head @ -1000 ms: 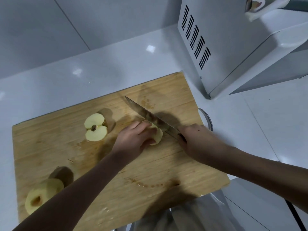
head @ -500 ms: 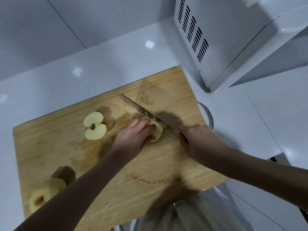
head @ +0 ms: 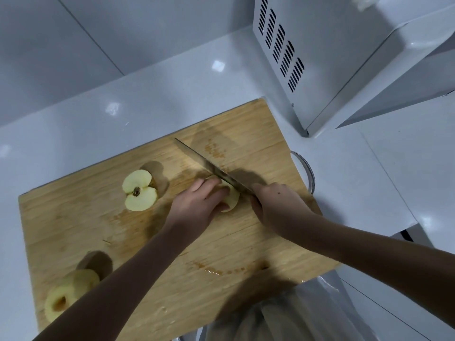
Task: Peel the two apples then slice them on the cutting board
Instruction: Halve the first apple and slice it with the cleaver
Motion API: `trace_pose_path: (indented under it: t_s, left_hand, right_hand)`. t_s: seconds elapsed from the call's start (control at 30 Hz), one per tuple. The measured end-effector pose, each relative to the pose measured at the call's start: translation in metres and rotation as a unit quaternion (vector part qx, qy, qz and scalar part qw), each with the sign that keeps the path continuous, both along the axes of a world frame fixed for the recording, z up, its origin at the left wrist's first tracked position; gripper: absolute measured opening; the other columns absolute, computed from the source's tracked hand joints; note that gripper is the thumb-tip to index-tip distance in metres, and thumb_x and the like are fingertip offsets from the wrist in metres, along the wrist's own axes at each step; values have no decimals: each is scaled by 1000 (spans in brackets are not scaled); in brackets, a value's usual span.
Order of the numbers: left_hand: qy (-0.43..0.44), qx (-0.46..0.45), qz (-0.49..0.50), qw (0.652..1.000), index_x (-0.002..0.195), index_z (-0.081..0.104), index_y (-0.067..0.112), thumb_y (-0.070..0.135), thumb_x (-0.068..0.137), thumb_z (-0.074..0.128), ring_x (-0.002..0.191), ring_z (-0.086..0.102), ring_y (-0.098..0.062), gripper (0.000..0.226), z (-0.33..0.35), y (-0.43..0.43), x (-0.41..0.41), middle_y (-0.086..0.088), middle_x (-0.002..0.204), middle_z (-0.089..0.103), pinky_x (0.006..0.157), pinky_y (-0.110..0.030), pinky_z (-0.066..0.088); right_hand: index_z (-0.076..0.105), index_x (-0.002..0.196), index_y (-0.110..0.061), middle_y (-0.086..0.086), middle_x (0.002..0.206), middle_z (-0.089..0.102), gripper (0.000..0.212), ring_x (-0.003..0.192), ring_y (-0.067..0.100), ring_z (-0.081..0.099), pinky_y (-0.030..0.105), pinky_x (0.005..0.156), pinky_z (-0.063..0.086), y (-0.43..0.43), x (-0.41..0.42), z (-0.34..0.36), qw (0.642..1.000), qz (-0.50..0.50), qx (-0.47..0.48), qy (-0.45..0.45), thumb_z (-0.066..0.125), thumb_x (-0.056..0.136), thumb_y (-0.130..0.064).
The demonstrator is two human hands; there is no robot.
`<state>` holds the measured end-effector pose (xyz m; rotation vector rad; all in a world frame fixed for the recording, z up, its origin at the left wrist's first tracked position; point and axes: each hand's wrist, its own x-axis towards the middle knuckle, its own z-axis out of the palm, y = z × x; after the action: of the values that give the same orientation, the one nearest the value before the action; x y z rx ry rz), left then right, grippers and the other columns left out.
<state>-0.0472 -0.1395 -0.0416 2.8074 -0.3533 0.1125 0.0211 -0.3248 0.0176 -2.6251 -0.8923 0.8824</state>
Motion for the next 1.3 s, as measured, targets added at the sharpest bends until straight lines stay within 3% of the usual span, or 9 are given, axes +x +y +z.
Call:
trace_pose_path:
  t_s: [0.4,0.57,0.73,0.83,0.93,1.03,1.1,1.23,1.3]
  left_hand:
    - [1,-8,-12,1000,97,71,14,35,86,50,90,48,-17,31,-4,2,0,-5,108,66,51,-29,48]
    - [-14,-12,-7,1000,95,69,14,34,86,51,90,48,-18,29,-5,1,-1,-6,107,65,55,-30,49]
    - [-29,-22,-4,999,98,66,15,33,86,52,91,49,-18,26,-6,0,-2,-6,109,63,56,-28,49]
    - [-31,-31,-6,999,102,59,17,34,87,52,91,49,-19,23,-8,2,-2,-2,114,54,56,-29,48]
    - [-31,-20,-13,999,101,67,13,33,86,51,90,47,-18,30,-8,2,-3,-5,111,61,53,-29,49]
    - [-32,-25,-12,999,104,67,12,34,86,51,89,47,-18,33,-7,2,-2,0,113,55,52,-29,49]
    - [-33,-29,-13,999,107,64,14,34,86,52,89,47,-17,32,-8,2,-2,3,115,49,53,-29,48]
    - [-32,-26,-6,999,104,66,14,34,85,53,88,48,-16,31,-6,0,-2,1,112,57,54,-28,48]
    - [-24,-21,-5,999,103,67,14,33,85,52,89,48,-16,30,-6,0,-1,-2,109,62,55,-29,49]
  right_hand:
    - [43,89,-20,-5,66,41,11,62,18,49,29,58,43,-14,-8,17,999,21,17,-28,36,98,-18]
    - [49,100,-13,-8,62,34,13,52,9,36,21,45,27,1,-2,-4,1000,17,14,-11,37,99,-18]
    - [50,98,-12,-8,61,35,15,51,11,36,21,44,26,-5,-3,-5,999,3,31,-20,37,99,-20]
    - [53,84,-13,-13,54,22,8,42,3,21,16,40,15,-15,-11,8,996,20,54,-70,55,91,-15]
    - [50,65,-15,-15,48,18,28,36,3,14,10,39,5,-20,-14,19,994,5,84,-70,77,69,-5]
    - [52,77,-15,-9,55,36,14,42,13,34,19,37,22,-18,-15,15,994,20,82,-74,64,83,-9]
    - [51,95,-15,-6,64,41,8,53,15,43,25,48,36,-13,-12,10,997,29,38,-62,44,96,-16]
    - [50,106,-12,-9,61,32,17,50,8,33,23,46,27,2,-5,-3,999,13,21,-21,36,98,-17]
    - [51,108,-12,-8,64,35,19,55,13,39,26,52,33,7,0,-5,1000,-3,12,1,36,98,-20]
